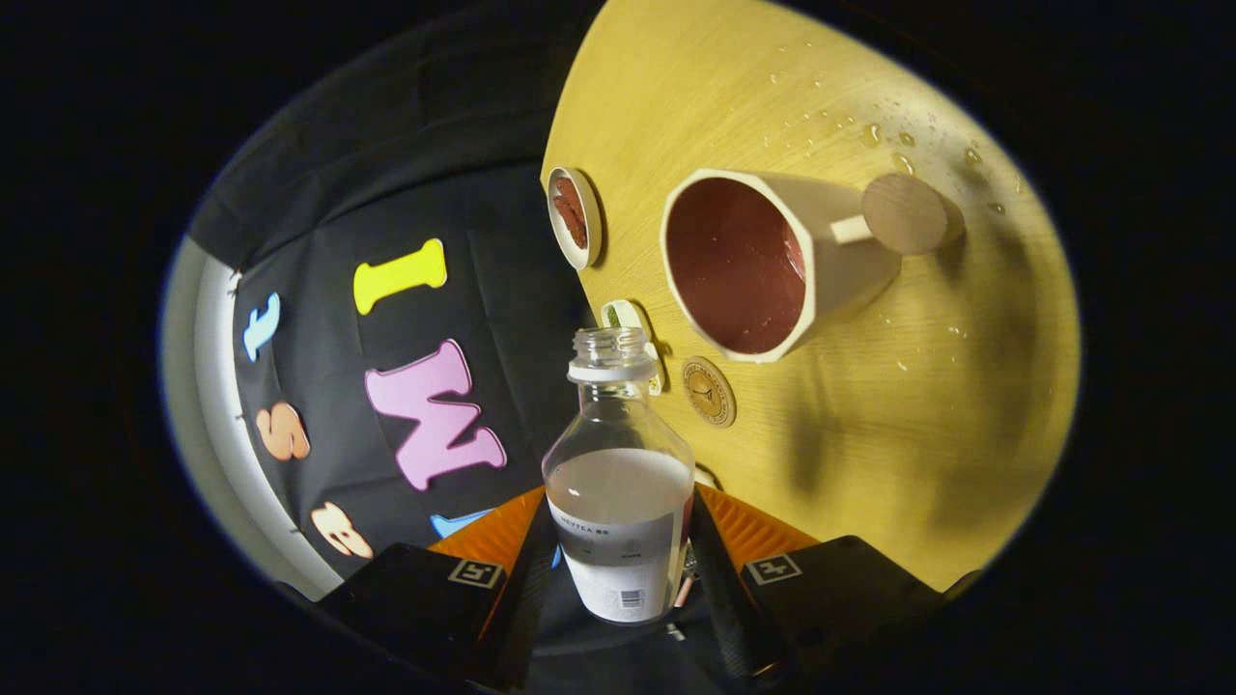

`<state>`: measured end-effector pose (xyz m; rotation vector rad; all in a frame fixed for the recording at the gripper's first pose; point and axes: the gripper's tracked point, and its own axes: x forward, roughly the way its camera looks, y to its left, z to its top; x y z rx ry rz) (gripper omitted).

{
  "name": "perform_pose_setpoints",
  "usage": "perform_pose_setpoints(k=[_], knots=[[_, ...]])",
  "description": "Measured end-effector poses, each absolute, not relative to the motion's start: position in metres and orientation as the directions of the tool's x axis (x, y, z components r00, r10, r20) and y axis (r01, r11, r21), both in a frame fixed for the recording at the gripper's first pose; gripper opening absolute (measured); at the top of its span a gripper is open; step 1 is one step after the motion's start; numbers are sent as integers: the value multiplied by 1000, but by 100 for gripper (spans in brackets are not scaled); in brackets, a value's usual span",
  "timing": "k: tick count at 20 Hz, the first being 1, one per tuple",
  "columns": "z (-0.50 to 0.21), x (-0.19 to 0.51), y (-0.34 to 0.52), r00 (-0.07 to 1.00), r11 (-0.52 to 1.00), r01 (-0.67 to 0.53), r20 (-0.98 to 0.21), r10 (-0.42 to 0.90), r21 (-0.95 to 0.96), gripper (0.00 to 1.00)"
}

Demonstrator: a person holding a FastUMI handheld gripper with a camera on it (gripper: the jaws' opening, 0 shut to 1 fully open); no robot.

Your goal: Take the bottle from table, then pour the juice into the cup, finally place the bottle on the coaster

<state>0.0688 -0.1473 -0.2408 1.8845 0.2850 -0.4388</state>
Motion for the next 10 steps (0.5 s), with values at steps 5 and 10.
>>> perform_pose_setpoints(k=[5, 10], knots=[[-241, 69, -153, 891, -35, 441, -442, -103, 897, 76], [-222, 66, -155, 889, 300, 453, -400, -224, 839, 76]])
